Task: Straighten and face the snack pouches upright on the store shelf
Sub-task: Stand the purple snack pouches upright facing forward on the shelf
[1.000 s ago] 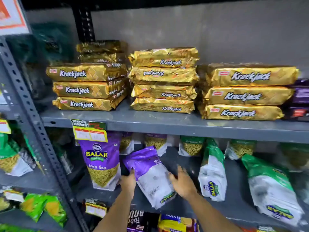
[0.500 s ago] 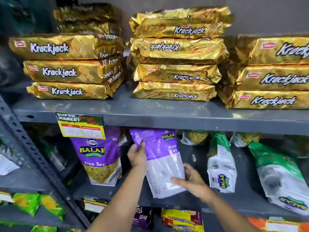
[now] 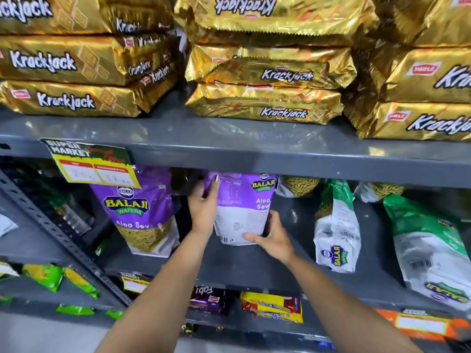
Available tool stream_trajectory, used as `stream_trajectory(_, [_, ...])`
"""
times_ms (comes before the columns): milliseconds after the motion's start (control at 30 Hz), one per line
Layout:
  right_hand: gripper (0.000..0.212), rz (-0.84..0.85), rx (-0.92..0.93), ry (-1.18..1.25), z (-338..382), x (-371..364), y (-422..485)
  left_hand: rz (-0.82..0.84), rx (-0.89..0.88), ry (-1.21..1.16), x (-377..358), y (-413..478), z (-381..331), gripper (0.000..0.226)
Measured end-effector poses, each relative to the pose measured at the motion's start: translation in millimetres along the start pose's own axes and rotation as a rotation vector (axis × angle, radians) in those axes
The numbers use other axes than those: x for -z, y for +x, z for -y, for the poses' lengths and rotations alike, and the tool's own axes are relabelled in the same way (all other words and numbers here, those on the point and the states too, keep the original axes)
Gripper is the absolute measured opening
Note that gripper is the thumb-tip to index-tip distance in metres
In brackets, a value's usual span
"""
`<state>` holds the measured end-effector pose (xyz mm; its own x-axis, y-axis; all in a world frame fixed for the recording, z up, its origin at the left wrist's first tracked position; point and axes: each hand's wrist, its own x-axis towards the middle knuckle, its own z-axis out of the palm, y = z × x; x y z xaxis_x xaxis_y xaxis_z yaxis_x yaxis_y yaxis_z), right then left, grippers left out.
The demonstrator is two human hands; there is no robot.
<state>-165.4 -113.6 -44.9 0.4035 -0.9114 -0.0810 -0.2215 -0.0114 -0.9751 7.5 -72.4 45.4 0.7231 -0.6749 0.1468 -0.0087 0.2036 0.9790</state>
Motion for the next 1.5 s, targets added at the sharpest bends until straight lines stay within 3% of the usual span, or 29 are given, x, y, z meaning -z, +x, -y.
stream_trajectory(33, [0.069, -0.003, -0.018, 0.056, 2.0, 3.8, 2.0, -0.056, 0.036, -0.014, 1.6, -8.1, 8.9, 0.007])
stream_trajectory(100, [0.058, -0.061, -0.056, 0.251, 15.6, 11.6, 8.1, -0.331, 0.214, -0.056, 3.5, -31.5, 30.6, 0.025])
stream_trajectory(167, [0.079, -0.079, -0.114, 0.4, 25.8, 18.1, 21.1, -0.569, 0.452, -0.105, -3.2, -59.6, 51.8, 0.026])
stream_trajectory(200, [0.086, -0.05, -0.108, 0.448, 32.7, 18.8, 24.6, -0.58, 0.487, -0.121, -9.5, -73.1, 56.4, 0.025])
stream_trajectory(300, [0.077, -0.022, -0.105, 0.444, 45.7, 9.6, 29.8, -0.435, 0.391, -0.177, -31.5, -85.9, 66.3, 0.031])
stream_trajectory(433, [0.054, -0.051, -0.155, 0.329, 32.8, -12.2, 26.1, -0.367, 0.342, -0.02, -45.5, -61.9, 73.2, 0.052])
stream_trajectory(600, [0.024, -0.134, -0.081, 0.183, 7.4, -27.4, 3.4, -0.133, 0.306, 0.068, -28.6, -24.0, 99.0, 0.041])
stream_trajectory(700, [0.03, -0.18, -0.1, 0.203, 11.1, -19.8, 10.7, -0.042, 0.341, -0.025, -17.9, -12.0, 100.7, 0.039])
stream_trajectory(833, [0.034, -0.149, -0.13, 0.435, 40.4, -9.8, 47.1, -0.296, 0.359, -0.122, -14.1, -44.9, 87.9, 0.05])
stream_trajectory(900, [0.036, -0.085, -0.138, 0.524, 50.9, -9.6, 62.3, -0.348, 0.255, 0.002, -16.8, -85.9, 83.3, 0.051])
stream_trajectory(1000, [0.035, 0.03, -0.191, 0.497, 59.3, -16.3, 63.4, -0.214, 0.143, 0.241, -22.4, -122.8, 83.3, 0.047])
stream_trajectory(1200, [0.031, -0.111, -0.248, 0.415, 46.8, -29.3, 42.7, 0.085, 0.175, 0.404, -2.8, -102.9, 102.5, 0.102])
stream_trajectory(1333, [0.022, -0.197, -0.176, 0.382, 33.5, -41.8, 14.6, 0.299, 0.093, 0.313, 18.0, -62.3, 100.0, 0.141])
stream_trajectory(1400, [0.025, -0.224, -0.131, 0.316, 23.3, -47.2, -1.4, 0.361, 0.093, 0.291, 26.5, -44.1, 89.2, 0.146])
stream_trajectory(1500, [0.031, -0.211, -0.079, 0.167, 23.5, -47.7, -22.2, 0.39, 0.134, 0.363, 36.6, -22.6, 87.8, 0.132])
